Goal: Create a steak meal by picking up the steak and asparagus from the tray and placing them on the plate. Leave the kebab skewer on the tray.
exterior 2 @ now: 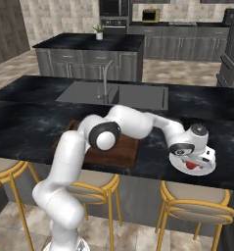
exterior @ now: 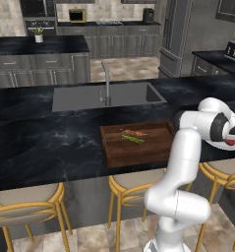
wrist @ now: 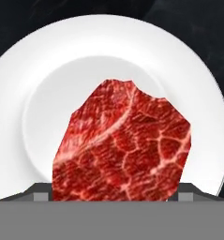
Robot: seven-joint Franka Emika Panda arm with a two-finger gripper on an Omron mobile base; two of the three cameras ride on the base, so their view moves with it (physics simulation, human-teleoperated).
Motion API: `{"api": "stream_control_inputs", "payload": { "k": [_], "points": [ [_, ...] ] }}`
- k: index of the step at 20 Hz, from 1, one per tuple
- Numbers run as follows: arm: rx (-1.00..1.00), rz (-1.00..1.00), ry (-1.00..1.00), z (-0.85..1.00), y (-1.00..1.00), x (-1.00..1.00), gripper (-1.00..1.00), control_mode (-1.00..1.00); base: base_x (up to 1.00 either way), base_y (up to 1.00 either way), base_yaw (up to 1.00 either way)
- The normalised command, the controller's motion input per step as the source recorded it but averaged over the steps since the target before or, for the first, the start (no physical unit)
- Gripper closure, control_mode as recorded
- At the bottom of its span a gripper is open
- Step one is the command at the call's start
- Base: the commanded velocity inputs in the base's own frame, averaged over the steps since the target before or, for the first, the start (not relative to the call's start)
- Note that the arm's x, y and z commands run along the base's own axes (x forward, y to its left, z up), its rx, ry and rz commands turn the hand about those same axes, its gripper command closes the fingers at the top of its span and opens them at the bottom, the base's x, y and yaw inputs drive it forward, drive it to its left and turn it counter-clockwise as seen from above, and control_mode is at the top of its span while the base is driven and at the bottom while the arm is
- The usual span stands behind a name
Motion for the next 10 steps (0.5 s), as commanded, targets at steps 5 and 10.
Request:
{"api": "stream_control_inputs", "payload": {
  "k": [5, 10],
  "points": [
    [0.01, 0.00, 0.00, -0.04, -0.07, 0.13, -1.00, -1.00, 0.00, 0.00, 0.00],
    [0.01, 0.00, 0.00, 0.08, -0.05, 0.06, -1.00, -1.00, 0.00, 0.00, 0.00]
  ]
}}
